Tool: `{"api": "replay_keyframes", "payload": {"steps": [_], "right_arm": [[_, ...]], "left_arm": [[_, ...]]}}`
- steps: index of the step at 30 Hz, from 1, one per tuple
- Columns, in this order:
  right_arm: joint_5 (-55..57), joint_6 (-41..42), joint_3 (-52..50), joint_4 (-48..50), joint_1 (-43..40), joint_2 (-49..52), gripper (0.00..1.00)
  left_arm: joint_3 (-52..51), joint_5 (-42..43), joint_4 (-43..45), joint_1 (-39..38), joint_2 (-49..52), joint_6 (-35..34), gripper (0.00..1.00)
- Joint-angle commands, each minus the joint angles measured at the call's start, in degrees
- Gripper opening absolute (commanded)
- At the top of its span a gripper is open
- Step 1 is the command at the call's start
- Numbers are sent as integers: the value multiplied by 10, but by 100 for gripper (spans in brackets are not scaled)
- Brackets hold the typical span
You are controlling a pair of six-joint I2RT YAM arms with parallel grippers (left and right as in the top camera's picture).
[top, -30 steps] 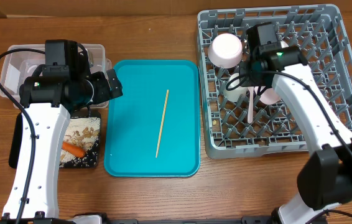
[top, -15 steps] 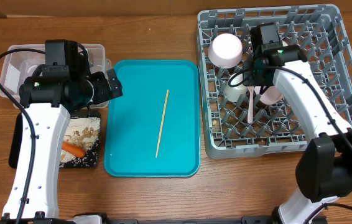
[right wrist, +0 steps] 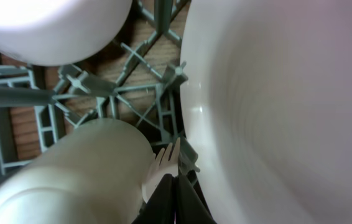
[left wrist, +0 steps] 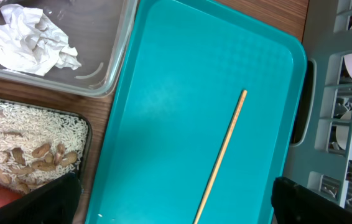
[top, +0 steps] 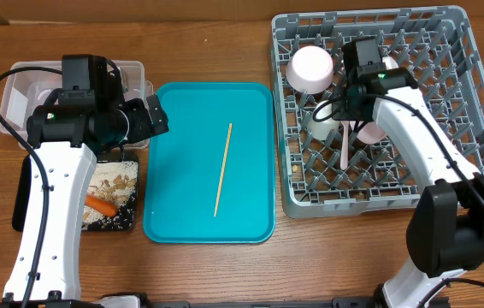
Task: Sort waste into correct bins and load items into the dishwasher
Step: 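Lower the white fork into a rack slot beside the white cup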
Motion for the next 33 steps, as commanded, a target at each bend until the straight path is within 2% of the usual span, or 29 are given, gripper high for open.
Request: {"api": "replay_keyframes", "payload": {"steps": [1, 25, 33], "right_arm": [[-2, 7, -13, 9, -1, 3, 4], [-28, 15, -15, 21, -1, 3, 4], [-28, 15, -60, 62, -1, 3, 4]], "left_arm": [[14, 2, 0, -1, -11, 5, 100], [14, 2, 0, -1, -11, 5, 100], [15, 2, 0, -1, -11, 5, 100]]}}
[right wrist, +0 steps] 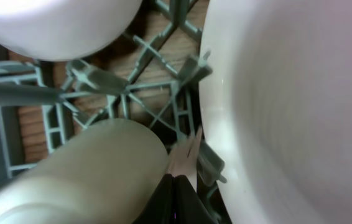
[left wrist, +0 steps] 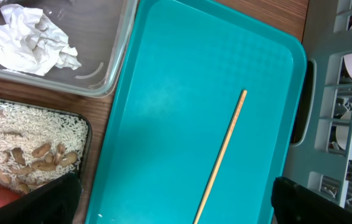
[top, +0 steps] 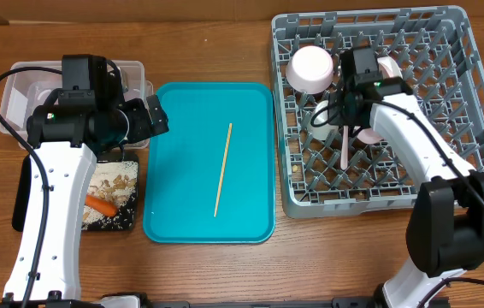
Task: Sort waste into correct bins and load items into the dishwasher
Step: 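Lower the white fork into a rack slot beside the white cup, then open the right gripper and move it toward the wooden chopstick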
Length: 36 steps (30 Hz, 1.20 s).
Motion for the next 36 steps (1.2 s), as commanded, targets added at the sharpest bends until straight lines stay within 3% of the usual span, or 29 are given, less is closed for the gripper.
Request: {"api": "replay_keyframes", "payload": {"steps": [1, 11, 19, 23, 27, 36], "right_arm": [[0, 4, -17, 12, -1, 2, 4], [0, 4, 56, -37, -1, 2, 4], [-9, 36, 173, -176, 2, 1, 4], [-143, 59, 229, -240, 13, 1, 4], [-319, 61, 237, -244, 42, 1, 4], [-326, 139, 217, -199, 168, 1, 4]], "left_arm": [[14, 2, 0, -1, -11, 5, 100], [14, 2, 0, -1, -11, 5, 100], [14, 2, 0, -1, -11, 5, 100], [14, 2, 0, -1, -11, 5, 100], [14, 2, 0, -1, -11, 5, 100], [14, 2, 0, -1, -11, 5, 100]]}}
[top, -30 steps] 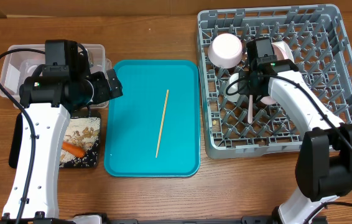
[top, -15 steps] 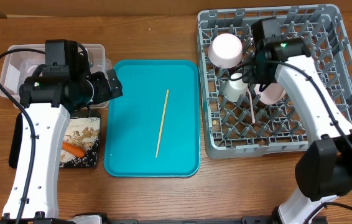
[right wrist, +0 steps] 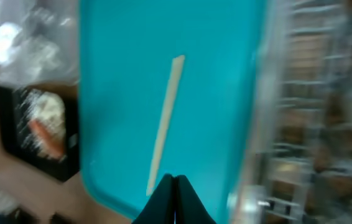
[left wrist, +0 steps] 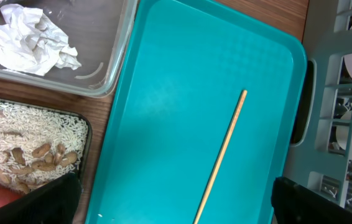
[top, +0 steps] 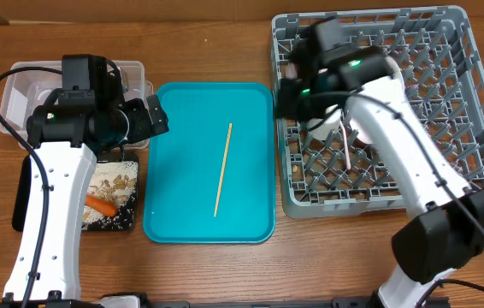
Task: Sort waste into correct bins and load items into the dishwasher
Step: 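Open the right gripper and move it toward the wooden chopstick, then lower the right gripper over the chopstick on the teal tray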
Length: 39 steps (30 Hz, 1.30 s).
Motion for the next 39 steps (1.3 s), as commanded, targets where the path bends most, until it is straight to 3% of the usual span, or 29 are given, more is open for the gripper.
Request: {"api": "replay_keyframes", "payload": {"steps": [1, 4, 8, 21, 23, 27, 32, 36, 39], "right_arm": [[-8, 51, -7, 11, 51, -2, 5], [74, 125, -7, 15, 97, -2, 28], [159, 233, -7, 23, 154, -2, 41], [239, 306, -28, 59, 237, 0, 52], [239, 345, -44, 65, 237, 0, 62], [239, 359, -75, 87, 237, 0, 100], [240, 341, -101, 121, 237, 0, 100], [249, 341, -116, 141, 237, 0, 85], [266, 342, -131, 156, 237, 0, 79]], "left_arm": [[14, 2, 0, -1, -11, 5, 100], [14, 2, 0, -1, -11, 5, 100], [14, 2, 0, -1, -11, 5, 100], [14, 2, 0, -1, -11, 5, 100], [14, 2, 0, -1, -11, 5, 100], [14, 2, 0, -1, -11, 5, 100], [14, 2, 0, -1, -11, 5, 100], [14, 2, 0, -1, -11, 5, 100], [14, 2, 0, -1, -11, 5, 100]]}}
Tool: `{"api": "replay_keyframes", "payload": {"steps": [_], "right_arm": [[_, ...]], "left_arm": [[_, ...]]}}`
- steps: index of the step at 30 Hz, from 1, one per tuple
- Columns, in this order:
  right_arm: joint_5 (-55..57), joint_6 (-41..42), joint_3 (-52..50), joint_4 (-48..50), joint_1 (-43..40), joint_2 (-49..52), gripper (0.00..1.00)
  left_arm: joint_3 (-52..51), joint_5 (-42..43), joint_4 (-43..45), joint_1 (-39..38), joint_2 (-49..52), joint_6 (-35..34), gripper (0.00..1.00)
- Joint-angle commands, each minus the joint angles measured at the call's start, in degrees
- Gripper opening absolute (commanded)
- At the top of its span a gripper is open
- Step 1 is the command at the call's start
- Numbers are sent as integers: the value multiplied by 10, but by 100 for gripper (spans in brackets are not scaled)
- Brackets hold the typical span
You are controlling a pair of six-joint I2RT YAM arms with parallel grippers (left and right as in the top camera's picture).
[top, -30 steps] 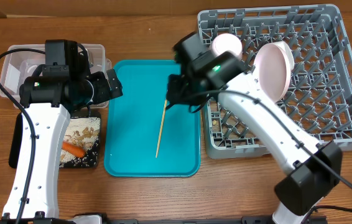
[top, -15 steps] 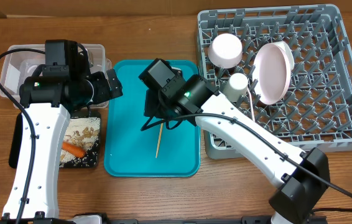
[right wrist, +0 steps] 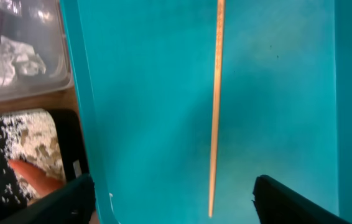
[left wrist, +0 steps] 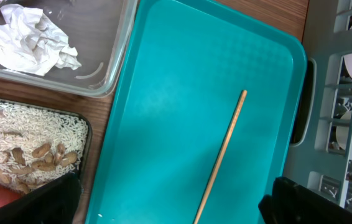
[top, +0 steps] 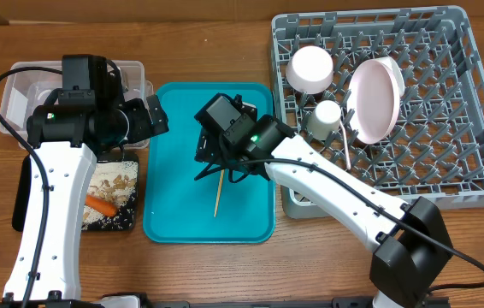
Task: Sort waste into correct bins and load items into the dishwasher
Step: 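Lower the right gripper over the chopstick on the teal tray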
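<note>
A wooden chopstick (right wrist: 215, 106) lies lengthwise on the teal tray (top: 174, 171). My right gripper (right wrist: 173, 208) hangs open low over the tray, one finger on each side of the stick's near end. From overhead the right gripper (top: 215, 161) covers the stick's upper half, and only the lower chopstick (top: 218, 201) shows. My left gripper (left wrist: 176, 208) is open and empty above the tray's left side, and the chopstick (left wrist: 222, 149) runs between its fingers in that view. The grey dish rack (top: 473, 171) holds a pink bowl (top: 374, 98) on edge.
The rack also holds a pink cup (top: 310, 68), a cream cup (top: 323, 115) and a pink utensil (top: 345, 145). A clear bin (left wrist: 111, 68) with crumpled paper (left wrist: 27, 40) sits far left. Below it is a black container (top: 126, 221) with rice and a carrot (top: 101, 204).
My right gripper was shut at the rack's left edge; now it is open over the middle of the tray, above the chopstick. The left arm has not moved.
My right gripper was shut inside the rack between the pink bowl and the cream cup at the first two moments. Then it was at the rack's left edge, shut. Now it is open over the chopstick. The bowl stands on edge in the rack.
</note>
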Motion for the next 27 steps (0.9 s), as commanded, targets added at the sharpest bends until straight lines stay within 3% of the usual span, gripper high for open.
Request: {"api": "replay_keyframes", "payload": {"steps": [1, 27], "right_arm": [[32, 0, -19, 9, 0, 0, 77], [71, 1, -24, 61, 4, 128, 59]], "left_arm": [[14, 2, 0, -1, -11, 5, 100], [14, 2, 0, -1, -11, 5, 100]]}}
